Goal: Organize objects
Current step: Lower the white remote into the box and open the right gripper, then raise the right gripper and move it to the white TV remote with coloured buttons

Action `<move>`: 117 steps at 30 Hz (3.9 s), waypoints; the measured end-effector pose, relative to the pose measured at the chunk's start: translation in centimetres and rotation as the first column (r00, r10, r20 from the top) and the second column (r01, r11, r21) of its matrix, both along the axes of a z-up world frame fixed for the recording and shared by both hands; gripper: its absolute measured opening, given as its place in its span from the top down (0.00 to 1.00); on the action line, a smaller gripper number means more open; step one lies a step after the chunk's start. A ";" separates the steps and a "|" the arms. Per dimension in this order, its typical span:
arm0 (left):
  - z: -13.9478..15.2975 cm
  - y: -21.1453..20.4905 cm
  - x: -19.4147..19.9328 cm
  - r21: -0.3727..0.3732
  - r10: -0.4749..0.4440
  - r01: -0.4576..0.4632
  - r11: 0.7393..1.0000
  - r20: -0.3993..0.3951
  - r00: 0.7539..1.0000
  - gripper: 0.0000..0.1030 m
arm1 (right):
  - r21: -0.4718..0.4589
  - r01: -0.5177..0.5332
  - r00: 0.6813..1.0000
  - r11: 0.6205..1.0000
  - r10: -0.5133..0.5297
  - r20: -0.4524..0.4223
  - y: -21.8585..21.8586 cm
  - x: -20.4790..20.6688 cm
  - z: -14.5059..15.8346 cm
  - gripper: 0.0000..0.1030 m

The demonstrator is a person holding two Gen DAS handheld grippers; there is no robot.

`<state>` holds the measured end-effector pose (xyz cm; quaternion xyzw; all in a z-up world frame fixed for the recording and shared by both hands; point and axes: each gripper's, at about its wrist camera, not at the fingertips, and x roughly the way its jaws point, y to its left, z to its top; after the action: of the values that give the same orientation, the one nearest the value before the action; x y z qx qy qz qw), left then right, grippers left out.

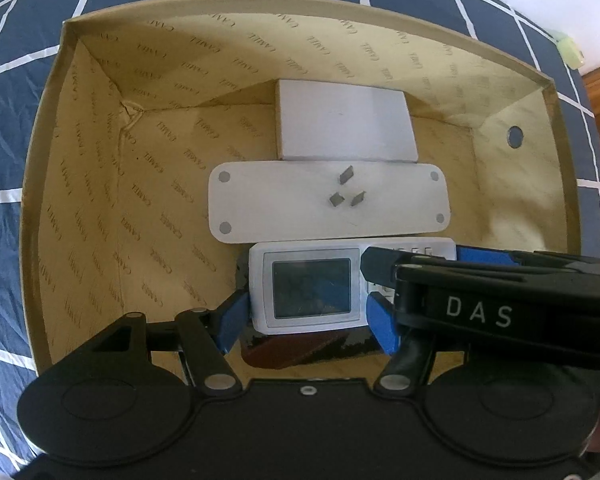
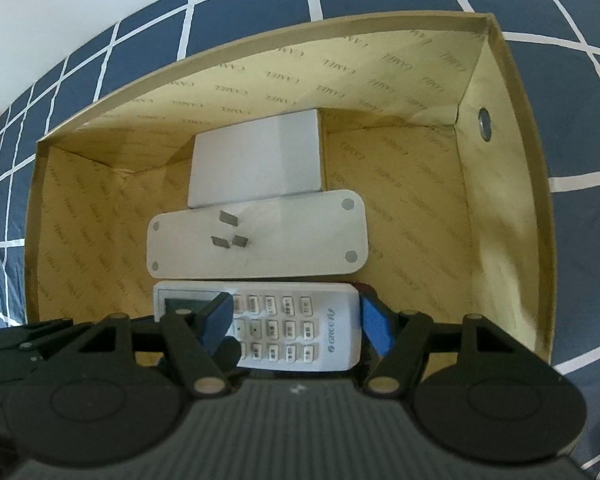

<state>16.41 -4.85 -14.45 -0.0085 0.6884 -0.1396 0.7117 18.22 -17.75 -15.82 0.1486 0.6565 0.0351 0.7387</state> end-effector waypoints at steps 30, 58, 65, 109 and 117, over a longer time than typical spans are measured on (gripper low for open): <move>3.4 0.4 -1.2 0.012 0.031 -0.032 0.999 0.086 0.996 0.26 | -0.005 0.004 0.996 1.000 -0.003 0.092 -0.4 -1.7 4.0 0.27; 11.2 0.6 -9.9 0.065 0.025 -0.045 0.997 0.285 0.958 0.00 | -0.067 0.008 0.965 0.998 0.010 0.263 -1.6 -10.0 12.2 0.00; 11.4 -1.3 -11.7 0.072 -0.013 -0.008 0.997 0.286 0.958 0.00 | -0.067 0.066 0.962 0.996 -0.046 0.268 -4.0 -12.7 12.7 0.00; 2.8 -33.4 -22.6 0.110 -0.715 0.706 0.699 0.139 0.686 0.00 | 0.005 0.771 0.631 0.637 -0.764 0.131 -31.5 -33.1 3.9 0.00; -0.5 -37.5 -23.8 0.115 -0.787 0.779 0.616 0.084 0.611 0.00 | 0.017 0.841 0.540 0.541 -0.840 0.063 -33.7 -35.9 0.0 0.00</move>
<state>-7.43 -42.32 -14.93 0.3256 0.5810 -0.4135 0.6209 -17.69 -51.40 -15.80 0.4380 0.4817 -0.3231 0.6868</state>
